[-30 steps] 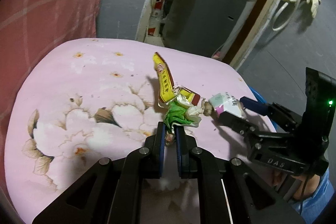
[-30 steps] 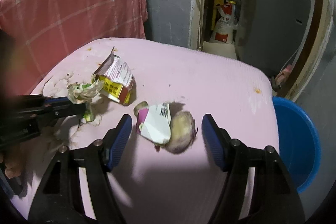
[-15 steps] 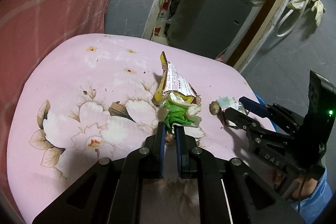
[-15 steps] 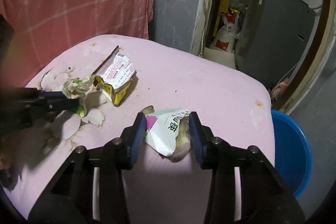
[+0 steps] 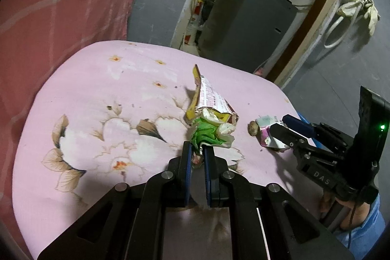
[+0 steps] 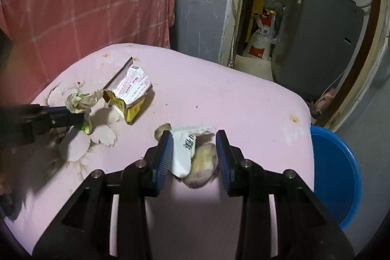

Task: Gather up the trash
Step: 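Grasp the green scrap with the left tool while the right tool grasps the white-pink carton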

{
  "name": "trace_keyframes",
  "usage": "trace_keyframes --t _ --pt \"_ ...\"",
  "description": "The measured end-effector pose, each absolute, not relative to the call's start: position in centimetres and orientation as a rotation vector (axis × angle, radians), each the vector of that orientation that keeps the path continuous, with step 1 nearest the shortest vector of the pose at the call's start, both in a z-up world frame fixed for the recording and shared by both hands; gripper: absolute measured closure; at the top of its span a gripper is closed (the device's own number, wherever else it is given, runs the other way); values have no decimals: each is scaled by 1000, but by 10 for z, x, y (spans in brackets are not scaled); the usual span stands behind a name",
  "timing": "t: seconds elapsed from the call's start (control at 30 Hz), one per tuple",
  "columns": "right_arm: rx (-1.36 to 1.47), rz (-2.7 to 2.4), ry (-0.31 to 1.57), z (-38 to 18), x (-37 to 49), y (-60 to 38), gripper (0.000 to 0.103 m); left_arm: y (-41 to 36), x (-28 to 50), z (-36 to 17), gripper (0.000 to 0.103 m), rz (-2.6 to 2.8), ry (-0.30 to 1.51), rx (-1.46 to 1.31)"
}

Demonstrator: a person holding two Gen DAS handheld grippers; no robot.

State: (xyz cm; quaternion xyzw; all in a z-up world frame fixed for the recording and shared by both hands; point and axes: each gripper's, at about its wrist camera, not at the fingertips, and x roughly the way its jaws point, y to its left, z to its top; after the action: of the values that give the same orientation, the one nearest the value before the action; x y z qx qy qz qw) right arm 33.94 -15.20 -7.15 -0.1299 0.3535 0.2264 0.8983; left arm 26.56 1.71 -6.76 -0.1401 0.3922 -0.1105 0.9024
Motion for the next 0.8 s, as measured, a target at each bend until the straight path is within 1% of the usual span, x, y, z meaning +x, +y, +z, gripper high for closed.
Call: trace_keyframes --t 0.1,0.2,0.37,0.7,0.8 --pt "-300 431 693 -70 336 -148 66 22 262 -68 96 -212 810 -298" --pt "-256 443 669 -63 333 -153 66 25 258 -69 96 -211 811 -306" --pt "-200 483 729 -71 336 -153 66 22 255 -69 96 -212 807 -300" --pt "-302 502 774 -85 332 -131 67 23 254 -70 96 -213 811 -311" --pt "-292 507 779 -86 331 -132 73 22 254 -69 96 -215 808 -311"
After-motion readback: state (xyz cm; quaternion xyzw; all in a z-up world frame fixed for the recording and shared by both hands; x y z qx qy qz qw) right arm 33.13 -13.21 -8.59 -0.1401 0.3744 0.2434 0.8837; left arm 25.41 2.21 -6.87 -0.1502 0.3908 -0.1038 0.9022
